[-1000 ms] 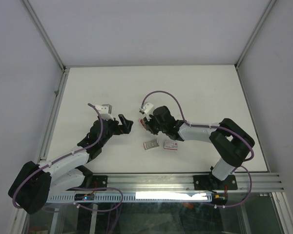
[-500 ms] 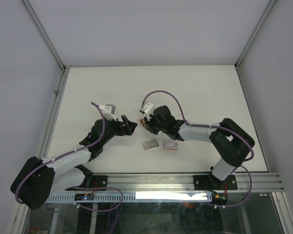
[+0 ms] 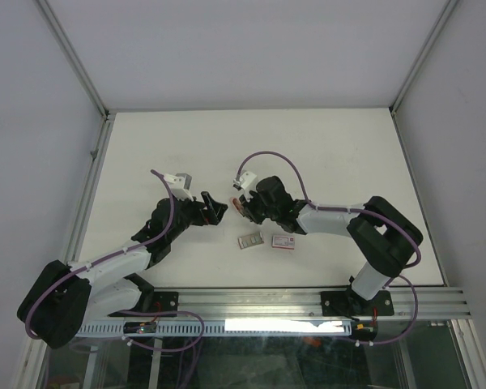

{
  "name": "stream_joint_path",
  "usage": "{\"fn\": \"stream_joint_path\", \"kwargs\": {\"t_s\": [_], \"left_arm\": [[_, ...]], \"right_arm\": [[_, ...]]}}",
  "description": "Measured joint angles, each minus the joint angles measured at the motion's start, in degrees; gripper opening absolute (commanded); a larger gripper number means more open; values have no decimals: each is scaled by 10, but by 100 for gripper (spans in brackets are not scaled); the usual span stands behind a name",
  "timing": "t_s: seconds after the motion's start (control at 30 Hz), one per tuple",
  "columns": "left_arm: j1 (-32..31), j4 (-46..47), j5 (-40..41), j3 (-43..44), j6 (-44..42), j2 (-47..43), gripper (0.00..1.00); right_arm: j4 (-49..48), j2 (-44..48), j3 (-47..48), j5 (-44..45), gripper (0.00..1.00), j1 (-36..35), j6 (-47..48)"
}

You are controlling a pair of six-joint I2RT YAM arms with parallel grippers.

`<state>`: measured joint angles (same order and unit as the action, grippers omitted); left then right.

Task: Load the staples into the stapler

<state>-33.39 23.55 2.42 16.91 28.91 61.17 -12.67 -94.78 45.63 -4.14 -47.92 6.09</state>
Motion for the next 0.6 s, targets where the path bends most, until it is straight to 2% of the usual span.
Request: {"fn": "stream_joint_path", "kwargs": {"t_s": [0.6], "left_arm": [[0,0,0,0,0,0,99]], "right_arm": [[-2,0,0,-12,12,0,0]]}}
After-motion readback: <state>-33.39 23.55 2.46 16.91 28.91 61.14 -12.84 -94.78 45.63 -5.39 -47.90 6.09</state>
